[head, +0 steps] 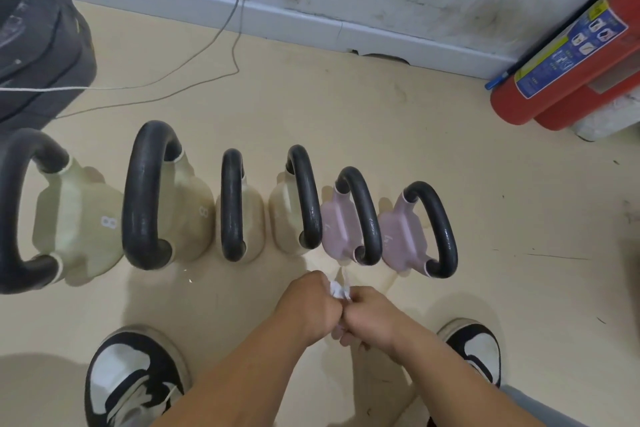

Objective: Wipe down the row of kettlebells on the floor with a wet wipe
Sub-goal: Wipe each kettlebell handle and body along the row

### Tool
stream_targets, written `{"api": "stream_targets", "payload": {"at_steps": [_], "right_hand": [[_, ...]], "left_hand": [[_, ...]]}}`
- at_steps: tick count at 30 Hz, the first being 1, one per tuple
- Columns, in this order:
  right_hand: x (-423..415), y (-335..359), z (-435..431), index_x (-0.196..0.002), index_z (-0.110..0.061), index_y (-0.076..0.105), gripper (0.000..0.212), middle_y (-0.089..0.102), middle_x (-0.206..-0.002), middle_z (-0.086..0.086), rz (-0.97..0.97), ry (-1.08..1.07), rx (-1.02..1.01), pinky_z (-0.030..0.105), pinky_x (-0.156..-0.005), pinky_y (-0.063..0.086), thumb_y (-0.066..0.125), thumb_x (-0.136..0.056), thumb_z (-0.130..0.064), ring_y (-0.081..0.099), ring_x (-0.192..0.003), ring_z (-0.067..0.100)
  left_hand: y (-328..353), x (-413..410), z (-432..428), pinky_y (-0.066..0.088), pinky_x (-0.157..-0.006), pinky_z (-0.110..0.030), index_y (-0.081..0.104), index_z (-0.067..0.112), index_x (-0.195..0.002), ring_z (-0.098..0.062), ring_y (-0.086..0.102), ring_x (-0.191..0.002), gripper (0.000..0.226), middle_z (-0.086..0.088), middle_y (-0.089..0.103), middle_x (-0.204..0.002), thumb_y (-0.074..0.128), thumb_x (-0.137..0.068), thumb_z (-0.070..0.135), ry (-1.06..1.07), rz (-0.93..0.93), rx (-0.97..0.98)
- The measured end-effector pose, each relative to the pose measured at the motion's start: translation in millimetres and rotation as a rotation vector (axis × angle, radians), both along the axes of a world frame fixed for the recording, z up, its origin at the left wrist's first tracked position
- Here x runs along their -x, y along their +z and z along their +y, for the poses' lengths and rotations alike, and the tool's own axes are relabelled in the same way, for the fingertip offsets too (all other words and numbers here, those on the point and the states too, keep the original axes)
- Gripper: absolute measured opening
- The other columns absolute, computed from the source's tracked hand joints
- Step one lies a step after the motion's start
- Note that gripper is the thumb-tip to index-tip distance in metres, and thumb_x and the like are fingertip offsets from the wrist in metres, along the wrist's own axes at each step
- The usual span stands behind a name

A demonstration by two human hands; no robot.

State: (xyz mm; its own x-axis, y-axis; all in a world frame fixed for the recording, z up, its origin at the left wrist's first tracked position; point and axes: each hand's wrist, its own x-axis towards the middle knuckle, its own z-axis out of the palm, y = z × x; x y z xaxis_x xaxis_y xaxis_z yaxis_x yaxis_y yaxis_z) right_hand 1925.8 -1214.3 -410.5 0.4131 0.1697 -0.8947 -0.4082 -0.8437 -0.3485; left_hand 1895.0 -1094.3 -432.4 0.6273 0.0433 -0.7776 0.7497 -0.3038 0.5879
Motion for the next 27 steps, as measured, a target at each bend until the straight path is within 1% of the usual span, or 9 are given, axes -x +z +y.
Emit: {"api": "stream_targets", "payload": {"at_steps": [3, 6, 10, 13, 15, 19, 22, 25, 27], "right_hand": [[-16.9, 35.3, -4.1, -0.084, -0.009, 0.066, 0.018, 0.065, -0.078, 0.011, 0.075, 0.094, 0.043, 0.03, -0.062, 0.049, 0.052, -0.074, -0.014, 0.063, -0.069, 0.025], [-44.7, 78.2, -7.5, -0.086, 0.001, 0.07, 0.024, 0.064, -0.074, 0.014, -0.037, 0.12, 0.082, 0.031, -0.057, 0.05, 0.055, -0.075, -0.013, 0.06, -0.06, 0.026], [-75.0, 116.4, 6.6, -0.061, -0.009, 0.062, 0.033, 0.064, -0.059, 0.007, -0.615, 0.06, 0.142, 0.036, -0.055, 0.047, 0.051, -0.083, -0.031, 0.055, -0.055, 0.032], [-82.1, 94.9, 25.2, -0.066, -0.017, 0.048, 0.03, 0.051, -0.084, 0.004, -1.107, 0.219, 0.205, 0.035, -0.063, 0.044, 0.053, -0.091, -0.033, 0.053, -0.077, 0.03], [-84.0, 73.0, 34.0, -0.088, -0.014, 0.059, 0.025, 0.053, -0.099, 0.007, -1.105, 0.333, 0.18, 0.037, -0.07, 0.047, 0.051, -0.097, -0.036, 0.056, -0.089, 0.031], [-92.4, 58.3, 36.5, -0.117, -0.013, 0.053, 0.031, 0.056, -0.101, 0.006, -0.935, 0.466, 0.265, 0.037, -0.071, 0.044, 0.041, -0.103, -0.037, 0.061, -0.094, 0.031], [-90.4, 72.5, 45.0, -0.123, -0.018, 0.054, 0.029, 0.057, -0.09, 0.002, -0.848, 0.612, 0.398, 0.036, -0.071, 0.043, 0.04, -0.099, -0.028, 0.057, -0.084, 0.029], [-61.6, 75.5, 42.7, -0.119, -0.017, 0.057, 0.029, 0.064, -0.093, 0.004, -0.83, 0.655, 0.466, 0.035, -0.072, 0.045, 0.04, -0.095, -0.019, 0.064, -0.094, 0.031], [-31.5, 63.1, 27.1, -0.126, -0.015, 0.054, 0.033, 0.064, -0.097, 0.003, -0.859, 0.706, 0.523, 0.03, -0.06, 0.042, 0.045, -0.095, -0.013, 0.066, -0.092, 0.028]], "left_hand": [[10.0, -7.3, 1.7, 0.061, -0.07, -0.035, 0.066, 0.008, -0.1, -0.028, 0.067, -0.072, 0.023, -0.009, 0.07, -0.087, 0.053, -0.082, 0.015, 0.017, 0.032, 0.094], [24.1, -14.3, -0.4, 0.06, -0.062, -0.035, 0.063, 0.006, -0.099, -0.028, 0.066, -0.061, 0.013, -0.015, 0.068, -0.08, 0.051, -0.095, 0.007, 0.022, 0.054, 0.195], [49.4, -24.5, -13.2, 0.043, -0.043, -0.024, 0.055, 0.009, -0.11, -0.024, 0.053, -0.05, 0.023, -0.021, 0.061, -0.079, 0.036, -0.097, 0.006, 0.116, 0.018, 0.29], [54.4, -32.8, -16.6, 0.046, -0.044, -0.025, 0.056, 0.008, -0.117, -0.026, 0.055, -0.054, 0.026, -0.019, 0.062, -0.08, 0.036, -0.099, 0.008, 0.127, 0.019, 0.289], [56.0, -33.7, -14.0, 0.044, -0.041, -0.02, 0.055, 0.007, -0.115, -0.025, 0.054, -0.053, 0.024, -0.017, 0.061, -0.078, 0.036, -0.1, 0.008, 0.136, 0.057, 0.276], [57.2, -26.4, -6.0, 0.042, -0.04, -0.017, 0.057, 0.014, -0.097, -0.024, 0.052, -0.054, 0.025, -0.018, 0.06, -0.095, 0.034, -0.093, 0.005, 0.185, 0.078, 0.205], [56.3, -19.6, -2.3, 0.044, -0.043, -0.02, 0.056, 0.018, -0.088, -0.024, 0.053, -0.054, 0.026, -0.015, 0.06, -0.095, 0.033, -0.09, 0.006, 0.199, 0.056, 0.17], [59.4, -10.0, 3.4, 0.049, -0.048, -0.023, 0.055, 0.019, -0.086, -0.026, 0.055, -0.053, 0.025, -0.016, 0.062, -0.094, 0.034, -0.088, 0.006, 0.188, 0.049, 0.148], [61.1, -3.2, 8.4, 0.054, -0.057, -0.028, 0.057, 0.019, -0.086, -0.029, 0.059, -0.057, 0.024, -0.016, 0.066, -0.085, 0.035, -0.084, 0.008, 0.133, 0.045, 0.121]]}}
